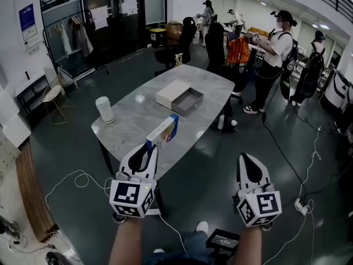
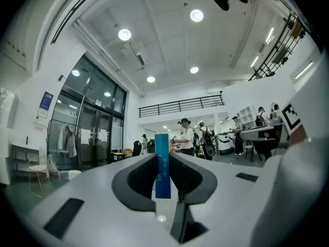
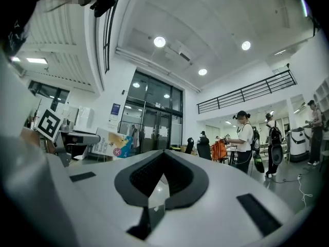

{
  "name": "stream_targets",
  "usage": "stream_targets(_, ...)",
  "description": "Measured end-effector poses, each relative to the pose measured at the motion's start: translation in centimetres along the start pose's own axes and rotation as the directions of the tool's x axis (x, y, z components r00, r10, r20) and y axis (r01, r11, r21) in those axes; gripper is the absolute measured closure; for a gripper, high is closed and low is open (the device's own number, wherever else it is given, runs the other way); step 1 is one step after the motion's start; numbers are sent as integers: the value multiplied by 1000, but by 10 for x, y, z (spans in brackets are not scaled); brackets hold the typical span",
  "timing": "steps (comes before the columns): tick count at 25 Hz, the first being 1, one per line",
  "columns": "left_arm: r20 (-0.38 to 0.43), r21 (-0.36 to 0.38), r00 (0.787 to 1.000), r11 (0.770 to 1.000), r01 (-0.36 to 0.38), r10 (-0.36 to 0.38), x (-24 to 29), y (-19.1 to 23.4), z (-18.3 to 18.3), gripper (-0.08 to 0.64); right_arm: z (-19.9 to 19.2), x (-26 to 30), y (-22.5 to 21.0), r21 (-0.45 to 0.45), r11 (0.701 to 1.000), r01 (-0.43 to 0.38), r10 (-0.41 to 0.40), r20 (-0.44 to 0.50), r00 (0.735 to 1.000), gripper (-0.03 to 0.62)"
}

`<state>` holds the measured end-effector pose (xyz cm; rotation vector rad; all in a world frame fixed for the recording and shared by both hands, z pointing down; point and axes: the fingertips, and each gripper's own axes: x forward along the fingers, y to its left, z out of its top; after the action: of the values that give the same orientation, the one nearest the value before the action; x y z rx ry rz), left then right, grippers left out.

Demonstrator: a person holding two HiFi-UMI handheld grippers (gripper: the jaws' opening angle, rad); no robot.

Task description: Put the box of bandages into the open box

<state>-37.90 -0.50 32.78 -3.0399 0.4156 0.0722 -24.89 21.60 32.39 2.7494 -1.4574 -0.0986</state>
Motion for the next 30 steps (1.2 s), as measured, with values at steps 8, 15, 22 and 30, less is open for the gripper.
stream_targets(8,4,0,998,998,-71,71,68,-18,1,477,0,62,-68,13,998,-54,54,5,999,568)
stream_targets(15,11,-28,991,991,-134,135,113,-45,-1,477,-2,93,-122,-13,994,-107,107,-26,994,568)
stream_targets(22,-28,-53,989,988,-147,146,144,-61,-22,477,-16,108,-154,7,994,-108,108,-42,993,568)
stream_targets(30,-20,-63,987,986,-158,157,186,-55,-22,477,-22,134,-193,5,999,-49,50,-43,998,568)
